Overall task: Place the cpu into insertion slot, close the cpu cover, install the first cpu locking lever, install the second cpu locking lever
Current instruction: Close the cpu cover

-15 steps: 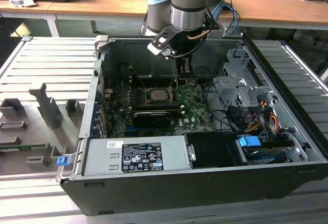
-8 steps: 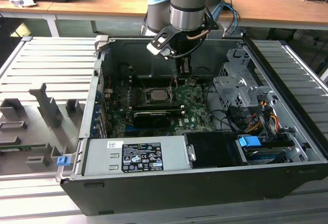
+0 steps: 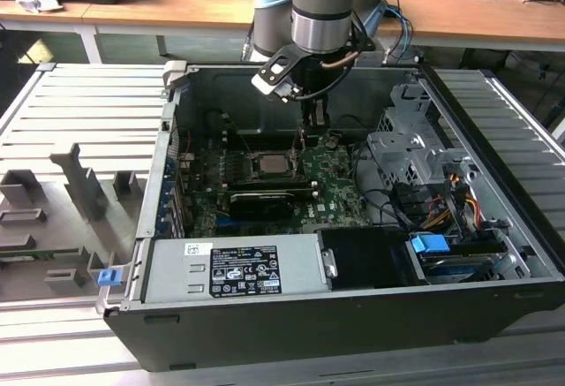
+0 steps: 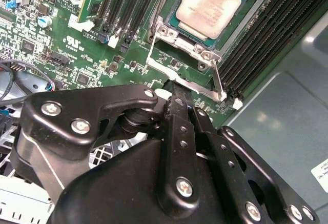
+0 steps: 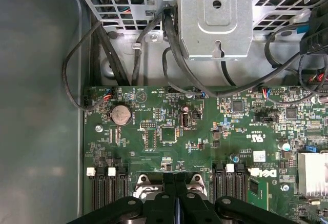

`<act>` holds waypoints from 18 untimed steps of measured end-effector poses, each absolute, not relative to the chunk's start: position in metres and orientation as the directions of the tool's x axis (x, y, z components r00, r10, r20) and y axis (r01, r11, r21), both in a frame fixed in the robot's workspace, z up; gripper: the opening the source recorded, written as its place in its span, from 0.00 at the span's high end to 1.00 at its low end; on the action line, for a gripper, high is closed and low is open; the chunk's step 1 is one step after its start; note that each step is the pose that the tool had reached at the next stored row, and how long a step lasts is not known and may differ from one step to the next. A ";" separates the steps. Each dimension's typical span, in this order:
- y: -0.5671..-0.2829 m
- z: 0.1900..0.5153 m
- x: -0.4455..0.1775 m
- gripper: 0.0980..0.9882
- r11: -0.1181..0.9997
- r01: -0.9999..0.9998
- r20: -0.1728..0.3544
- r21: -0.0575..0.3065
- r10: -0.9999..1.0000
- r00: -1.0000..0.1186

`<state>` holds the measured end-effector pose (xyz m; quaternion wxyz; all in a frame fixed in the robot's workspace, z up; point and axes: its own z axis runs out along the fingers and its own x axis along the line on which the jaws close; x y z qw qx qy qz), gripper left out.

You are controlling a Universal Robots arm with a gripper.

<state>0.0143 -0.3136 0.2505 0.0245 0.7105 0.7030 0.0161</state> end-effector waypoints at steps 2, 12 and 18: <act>-0.314 0.251 0.014 0.99 -0.011 0.998 -0.012 0.058 1.000 0.011; -0.314 0.251 0.013 0.99 -0.011 0.998 -0.012 0.057 1.000 0.011; -0.314 0.250 0.010 0.99 -0.010 0.998 -0.011 0.058 1.000 0.011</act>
